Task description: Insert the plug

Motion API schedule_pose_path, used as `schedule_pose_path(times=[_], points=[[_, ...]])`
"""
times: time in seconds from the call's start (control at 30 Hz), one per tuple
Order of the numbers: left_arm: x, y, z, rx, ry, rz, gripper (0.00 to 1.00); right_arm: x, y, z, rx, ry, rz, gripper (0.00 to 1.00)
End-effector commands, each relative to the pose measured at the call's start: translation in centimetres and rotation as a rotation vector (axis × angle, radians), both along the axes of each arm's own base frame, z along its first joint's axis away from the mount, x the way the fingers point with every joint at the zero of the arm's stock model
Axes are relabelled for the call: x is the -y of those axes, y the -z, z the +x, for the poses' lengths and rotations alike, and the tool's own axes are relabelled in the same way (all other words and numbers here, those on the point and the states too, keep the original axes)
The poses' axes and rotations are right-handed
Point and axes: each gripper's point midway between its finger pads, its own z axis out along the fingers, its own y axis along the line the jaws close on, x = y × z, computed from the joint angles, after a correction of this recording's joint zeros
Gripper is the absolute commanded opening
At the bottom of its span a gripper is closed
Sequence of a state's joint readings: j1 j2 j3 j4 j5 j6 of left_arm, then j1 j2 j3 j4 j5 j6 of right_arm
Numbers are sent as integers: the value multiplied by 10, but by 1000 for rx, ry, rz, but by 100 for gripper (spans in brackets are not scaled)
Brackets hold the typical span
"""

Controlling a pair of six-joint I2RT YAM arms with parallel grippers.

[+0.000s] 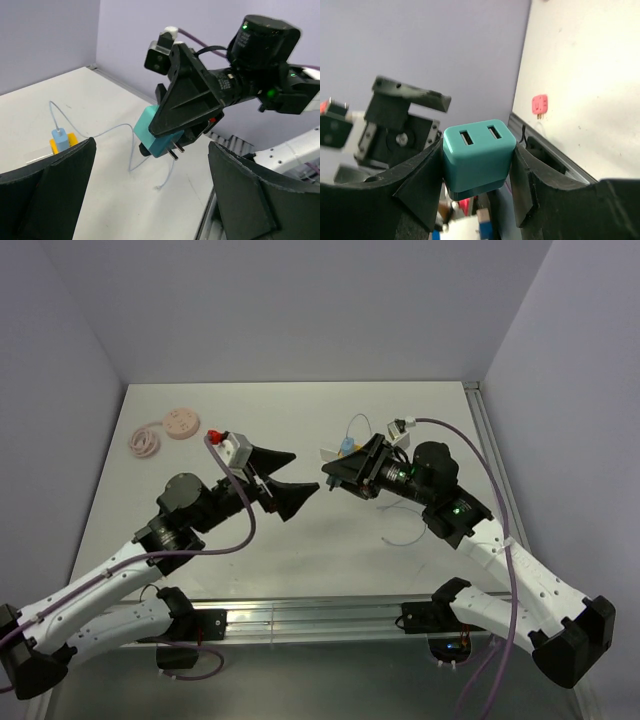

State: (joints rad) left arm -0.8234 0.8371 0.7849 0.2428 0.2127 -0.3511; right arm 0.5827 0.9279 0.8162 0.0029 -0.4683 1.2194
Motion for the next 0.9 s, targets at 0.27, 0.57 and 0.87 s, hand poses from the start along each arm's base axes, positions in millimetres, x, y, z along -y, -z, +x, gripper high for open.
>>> schedule_pose_path(times=[0.27,0.57,0.87], points=[[49,-2,5,121,-177,53,100,28,-29,26,-150,277,50,0],[60,-5,9,115,-248,12,94,27,-29,19,-160,280,53,0],[68,-9,18,133,-276,27,70,22,-34,12,-153,258,64,0]])
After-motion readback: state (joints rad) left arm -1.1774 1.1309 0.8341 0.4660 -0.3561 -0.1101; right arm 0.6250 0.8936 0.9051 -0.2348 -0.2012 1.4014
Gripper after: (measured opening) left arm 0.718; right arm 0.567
